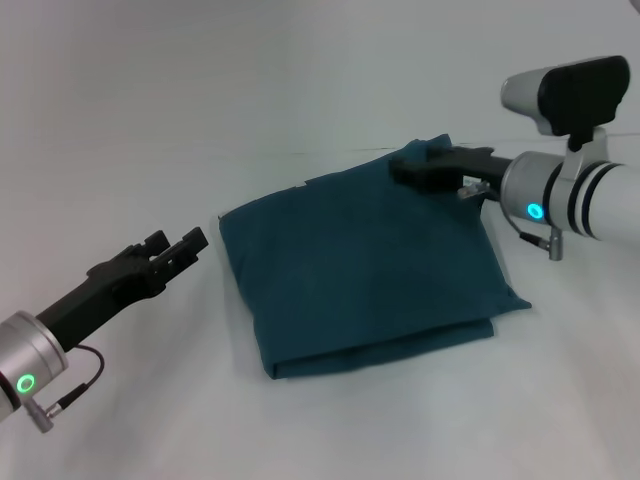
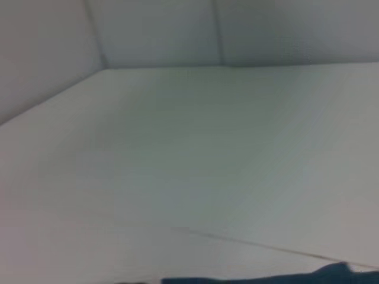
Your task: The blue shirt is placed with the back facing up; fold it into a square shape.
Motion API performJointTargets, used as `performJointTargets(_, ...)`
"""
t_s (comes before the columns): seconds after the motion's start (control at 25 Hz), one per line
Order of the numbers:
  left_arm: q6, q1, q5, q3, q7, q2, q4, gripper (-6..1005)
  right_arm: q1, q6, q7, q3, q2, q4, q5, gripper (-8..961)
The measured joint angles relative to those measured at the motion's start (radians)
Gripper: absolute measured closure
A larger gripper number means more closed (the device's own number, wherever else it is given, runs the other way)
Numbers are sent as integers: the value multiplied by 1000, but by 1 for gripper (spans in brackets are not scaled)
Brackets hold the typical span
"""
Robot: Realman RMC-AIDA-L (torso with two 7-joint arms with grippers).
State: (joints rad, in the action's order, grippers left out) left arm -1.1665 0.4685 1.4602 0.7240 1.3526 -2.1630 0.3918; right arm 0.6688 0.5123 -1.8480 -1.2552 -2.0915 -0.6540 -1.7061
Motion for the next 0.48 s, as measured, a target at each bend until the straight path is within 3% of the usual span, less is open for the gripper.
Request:
performJointTargets(0.2, 1, 2, 0, -2, 1, 0, 1, 247, 25, 1, 20, -6, -5, 49, 1, 310)
performJointTargets(0.48, 1, 4, 0, -12, 2, 0, 1, 247, 67, -156, 52, -12, -9, 126, 1, 311)
